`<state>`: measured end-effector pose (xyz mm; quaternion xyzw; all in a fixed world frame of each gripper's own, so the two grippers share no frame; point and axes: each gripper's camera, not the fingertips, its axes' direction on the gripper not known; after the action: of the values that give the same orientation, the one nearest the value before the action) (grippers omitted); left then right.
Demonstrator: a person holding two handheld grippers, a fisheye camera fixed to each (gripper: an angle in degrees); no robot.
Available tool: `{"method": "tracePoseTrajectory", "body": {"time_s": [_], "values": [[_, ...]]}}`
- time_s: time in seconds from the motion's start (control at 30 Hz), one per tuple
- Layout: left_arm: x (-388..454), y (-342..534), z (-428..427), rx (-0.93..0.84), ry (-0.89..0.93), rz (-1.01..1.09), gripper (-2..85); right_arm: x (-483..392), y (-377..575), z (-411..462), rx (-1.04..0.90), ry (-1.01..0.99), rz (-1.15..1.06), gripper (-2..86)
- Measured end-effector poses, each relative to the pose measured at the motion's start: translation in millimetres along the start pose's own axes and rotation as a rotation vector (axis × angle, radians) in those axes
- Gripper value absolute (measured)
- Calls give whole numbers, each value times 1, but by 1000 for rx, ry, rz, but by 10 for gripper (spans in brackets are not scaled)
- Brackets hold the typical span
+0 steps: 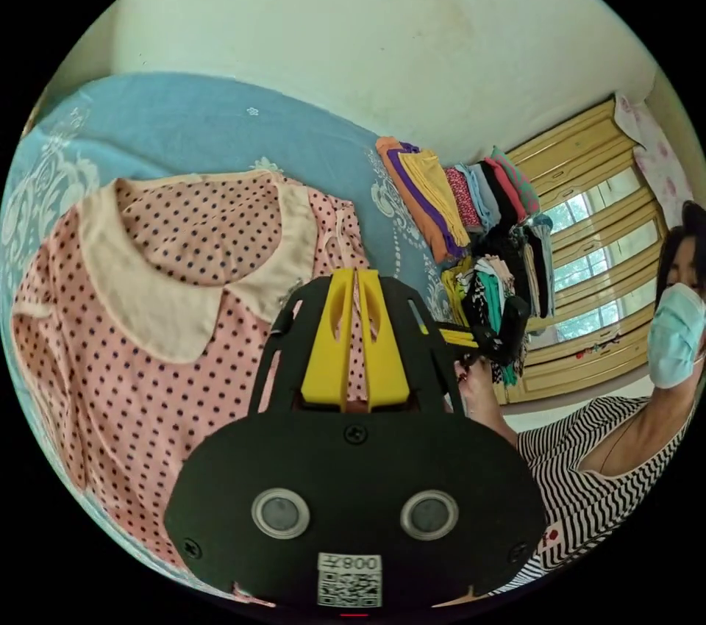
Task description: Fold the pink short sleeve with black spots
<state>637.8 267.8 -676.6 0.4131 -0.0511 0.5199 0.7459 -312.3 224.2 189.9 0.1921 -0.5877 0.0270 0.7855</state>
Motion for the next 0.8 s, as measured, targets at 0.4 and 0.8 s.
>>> {"method": "tracePoseTrajectory", "body": {"time_s": [0.4, 0.8], "values": [[-91, 177, -226, 325, -340, -518, 77, -83, -28, 112, -50, -107, -133, 8], [-113, 198, -273, 344, -190, -506, 40, -225, -181, 386, -247, -60, -416, 56]]}}
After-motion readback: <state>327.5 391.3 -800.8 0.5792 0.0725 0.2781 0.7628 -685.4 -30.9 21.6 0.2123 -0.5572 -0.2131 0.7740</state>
